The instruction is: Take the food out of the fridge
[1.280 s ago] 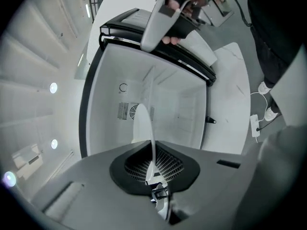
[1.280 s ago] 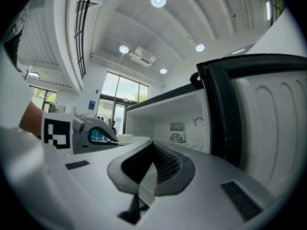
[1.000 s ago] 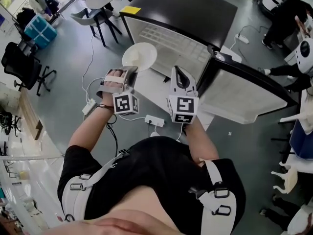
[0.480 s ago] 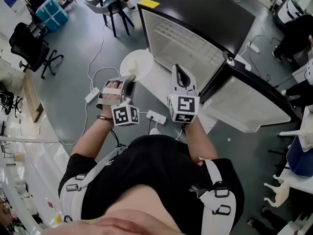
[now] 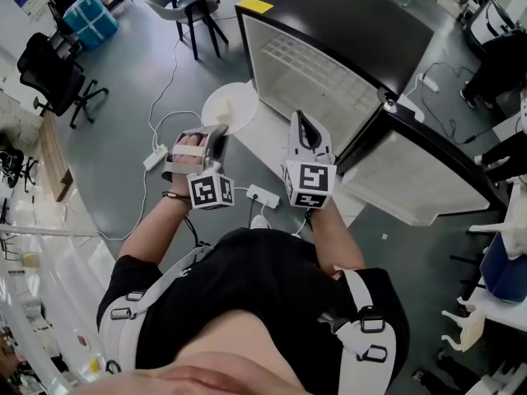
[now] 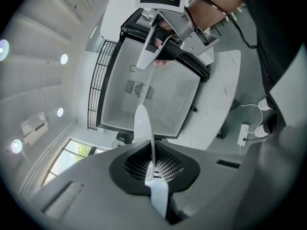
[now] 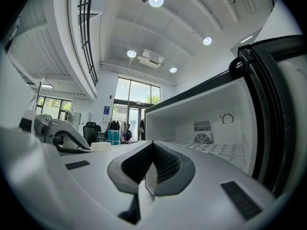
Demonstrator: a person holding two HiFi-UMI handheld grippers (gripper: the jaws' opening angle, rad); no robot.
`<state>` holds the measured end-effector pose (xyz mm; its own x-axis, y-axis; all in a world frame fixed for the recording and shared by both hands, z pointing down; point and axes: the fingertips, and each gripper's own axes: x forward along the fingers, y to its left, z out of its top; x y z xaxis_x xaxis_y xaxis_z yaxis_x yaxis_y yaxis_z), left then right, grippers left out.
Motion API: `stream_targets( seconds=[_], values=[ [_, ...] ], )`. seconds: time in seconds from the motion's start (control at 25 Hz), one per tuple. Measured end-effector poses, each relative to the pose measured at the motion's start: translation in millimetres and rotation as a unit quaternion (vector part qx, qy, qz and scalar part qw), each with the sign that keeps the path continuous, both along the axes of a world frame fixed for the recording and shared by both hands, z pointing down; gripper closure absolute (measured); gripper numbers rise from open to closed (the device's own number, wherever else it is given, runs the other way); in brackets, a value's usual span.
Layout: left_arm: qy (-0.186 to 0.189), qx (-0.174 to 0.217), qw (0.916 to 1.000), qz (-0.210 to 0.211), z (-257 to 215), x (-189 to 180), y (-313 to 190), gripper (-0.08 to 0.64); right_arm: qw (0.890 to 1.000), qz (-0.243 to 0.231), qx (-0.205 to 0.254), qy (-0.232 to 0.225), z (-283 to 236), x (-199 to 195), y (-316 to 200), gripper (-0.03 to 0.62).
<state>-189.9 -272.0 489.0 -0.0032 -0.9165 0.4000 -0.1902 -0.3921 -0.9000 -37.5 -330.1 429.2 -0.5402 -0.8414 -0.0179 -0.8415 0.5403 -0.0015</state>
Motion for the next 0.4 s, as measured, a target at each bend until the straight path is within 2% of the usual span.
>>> stream_targets(
  seconds=[0.4],
  values=[
    [-0.007, 0.001, 0.9999, 0.014, -2, 15, -5, 0.546, 1.000, 0.004, 0.006, 0.003, 0, 10, 3, 0.584]
  ],
)
